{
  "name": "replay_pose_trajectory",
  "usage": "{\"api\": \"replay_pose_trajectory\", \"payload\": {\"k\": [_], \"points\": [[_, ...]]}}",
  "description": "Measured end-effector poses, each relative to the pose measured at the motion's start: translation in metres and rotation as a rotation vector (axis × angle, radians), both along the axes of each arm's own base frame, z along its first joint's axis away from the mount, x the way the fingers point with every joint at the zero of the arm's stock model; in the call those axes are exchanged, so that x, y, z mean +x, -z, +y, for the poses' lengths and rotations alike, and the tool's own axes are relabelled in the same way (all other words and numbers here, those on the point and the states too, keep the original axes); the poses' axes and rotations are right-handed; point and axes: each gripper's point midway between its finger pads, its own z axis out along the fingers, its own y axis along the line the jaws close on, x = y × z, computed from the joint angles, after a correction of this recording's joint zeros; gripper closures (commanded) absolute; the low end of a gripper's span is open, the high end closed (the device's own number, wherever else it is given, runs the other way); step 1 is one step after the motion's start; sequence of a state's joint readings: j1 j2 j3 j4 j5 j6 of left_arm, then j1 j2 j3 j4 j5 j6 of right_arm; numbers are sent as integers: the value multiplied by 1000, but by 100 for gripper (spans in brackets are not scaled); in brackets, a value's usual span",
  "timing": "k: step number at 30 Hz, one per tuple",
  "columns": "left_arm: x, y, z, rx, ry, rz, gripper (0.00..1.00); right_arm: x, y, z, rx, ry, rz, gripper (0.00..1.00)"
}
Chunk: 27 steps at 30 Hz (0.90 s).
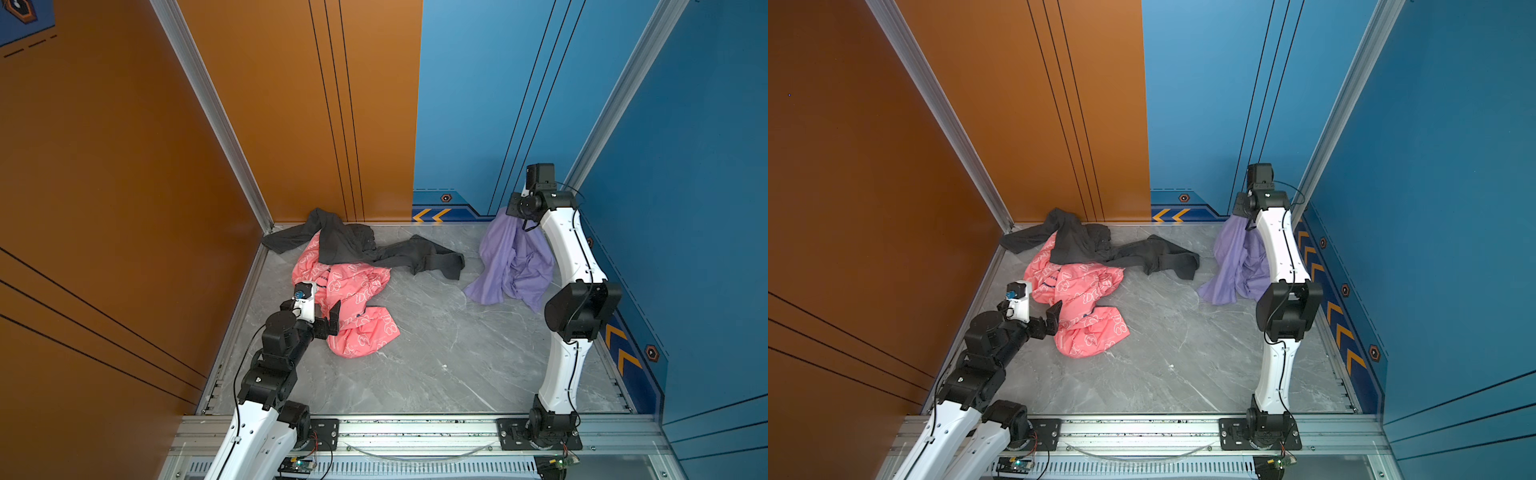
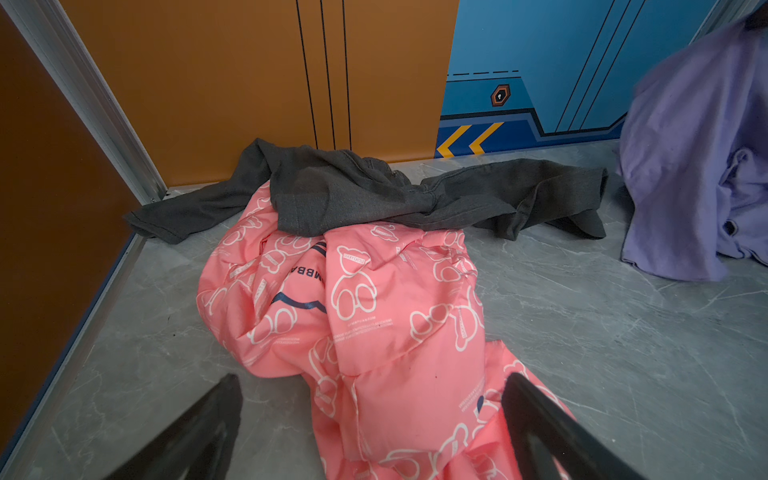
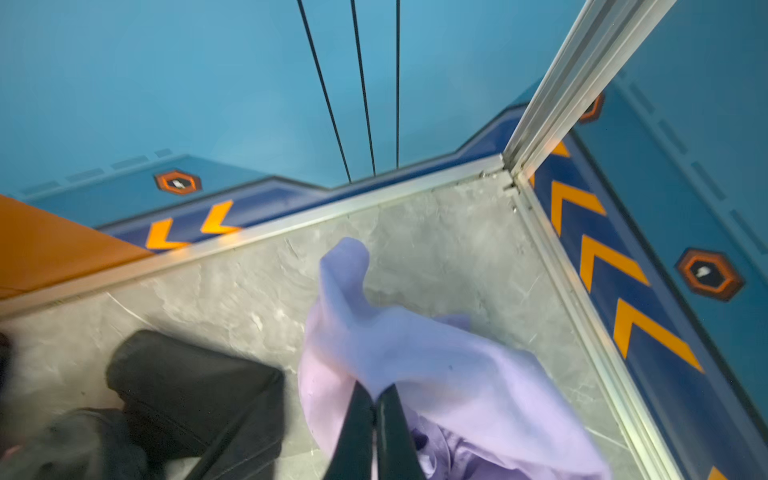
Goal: Pick out a specific cloth from the pile
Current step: 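Regrasp the lavender cloth with the right gripper and lift it, then lower the lavender cloth back onto the floor and release it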
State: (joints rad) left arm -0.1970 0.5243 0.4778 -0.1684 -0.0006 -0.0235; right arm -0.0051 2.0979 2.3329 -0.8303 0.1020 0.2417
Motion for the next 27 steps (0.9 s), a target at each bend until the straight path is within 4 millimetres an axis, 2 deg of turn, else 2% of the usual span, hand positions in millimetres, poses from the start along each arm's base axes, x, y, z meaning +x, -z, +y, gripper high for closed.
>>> {"api": "replay_pose_trajectory", "payload": {"k": [2, 5, 8, 10, 12, 15, 18, 20, 23, 24, 25, 27], "points": [[0, 0, 0, 0, 0, 0, 2, -1, -38, -5, 7, 7, -89, 100], [0, 0, 0, 0, 0, 1, 2, -14, -83, -11, 20, 13, -190, 100], [0, 0, 0, 1, 0, 1, 2, -30, -115, -20, 25, 29, -257, 100], [0, 0, 0, 0, 0, 1, 2, -40, -125, -25, 23, 39, -277, 100], [0, 0, 0, 1, 0, 1, 2, -52, -122, -29, 21, 49, -265, 100], [0, 0, 0, 0, 0, 1, 2, -69, -87, -30, 18, 61, -175, 100], [0, 0, 0, 1, 0, 1, 2, -88, -26, -31, 19, 71, -28, 90], [0, 0, 0, 0, 0, 1, 2, -106, 25, -31, 13, 80, 95, 74], [0, 0, 0, 0, 0, 1, 2, -139, 86, -32, 11, 100, 259, 37], [0, 1, 0, 0, 0, 2, 2, -147, 97, -33, 9, 104, 291, 29], [0, 1, 0, 0, 0, 3, 2, -155, 104, -33, 5, 108, 317, 26], [1, 2, 0, 2, 0, 8, 2, -162, 101, -33, 5, 110, 316, 25]]}}
